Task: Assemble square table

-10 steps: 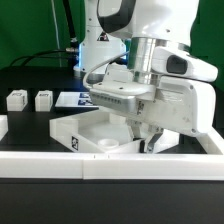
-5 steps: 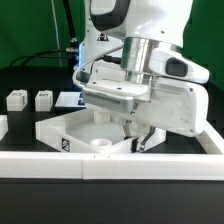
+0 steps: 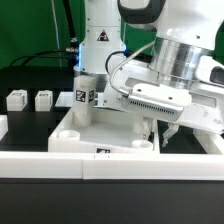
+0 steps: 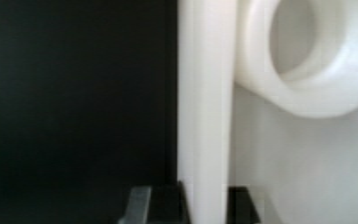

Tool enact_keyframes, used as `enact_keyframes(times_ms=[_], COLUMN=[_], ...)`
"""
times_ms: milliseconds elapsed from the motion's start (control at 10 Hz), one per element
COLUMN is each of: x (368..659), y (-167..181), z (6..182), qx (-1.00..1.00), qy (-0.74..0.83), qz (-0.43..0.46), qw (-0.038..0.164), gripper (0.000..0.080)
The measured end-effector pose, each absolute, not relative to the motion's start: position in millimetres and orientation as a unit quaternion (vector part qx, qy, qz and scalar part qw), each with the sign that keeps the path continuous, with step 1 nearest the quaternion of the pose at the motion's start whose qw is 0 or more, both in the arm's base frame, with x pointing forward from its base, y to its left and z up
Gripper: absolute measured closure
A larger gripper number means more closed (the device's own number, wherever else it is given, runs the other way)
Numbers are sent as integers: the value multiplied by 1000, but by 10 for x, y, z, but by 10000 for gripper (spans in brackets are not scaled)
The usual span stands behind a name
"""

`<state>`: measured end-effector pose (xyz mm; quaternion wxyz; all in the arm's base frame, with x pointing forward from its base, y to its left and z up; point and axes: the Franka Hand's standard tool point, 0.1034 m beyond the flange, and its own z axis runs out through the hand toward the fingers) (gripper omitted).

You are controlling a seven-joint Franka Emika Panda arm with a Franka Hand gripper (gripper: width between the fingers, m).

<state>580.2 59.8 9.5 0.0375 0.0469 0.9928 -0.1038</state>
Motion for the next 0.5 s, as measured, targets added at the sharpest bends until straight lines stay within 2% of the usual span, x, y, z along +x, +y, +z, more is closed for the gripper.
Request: enact_keyframes(times_ms=[300, 400, 500], x=[5801, 5794, 5798], y=[577, 616, 698], z=[92, 92, 101], qx=[-56, -107, -106], qy=[992, 989, 990], qz=[-111, -97, -90], qw=[29, 18, 15], gripper=[726, 721, 721])
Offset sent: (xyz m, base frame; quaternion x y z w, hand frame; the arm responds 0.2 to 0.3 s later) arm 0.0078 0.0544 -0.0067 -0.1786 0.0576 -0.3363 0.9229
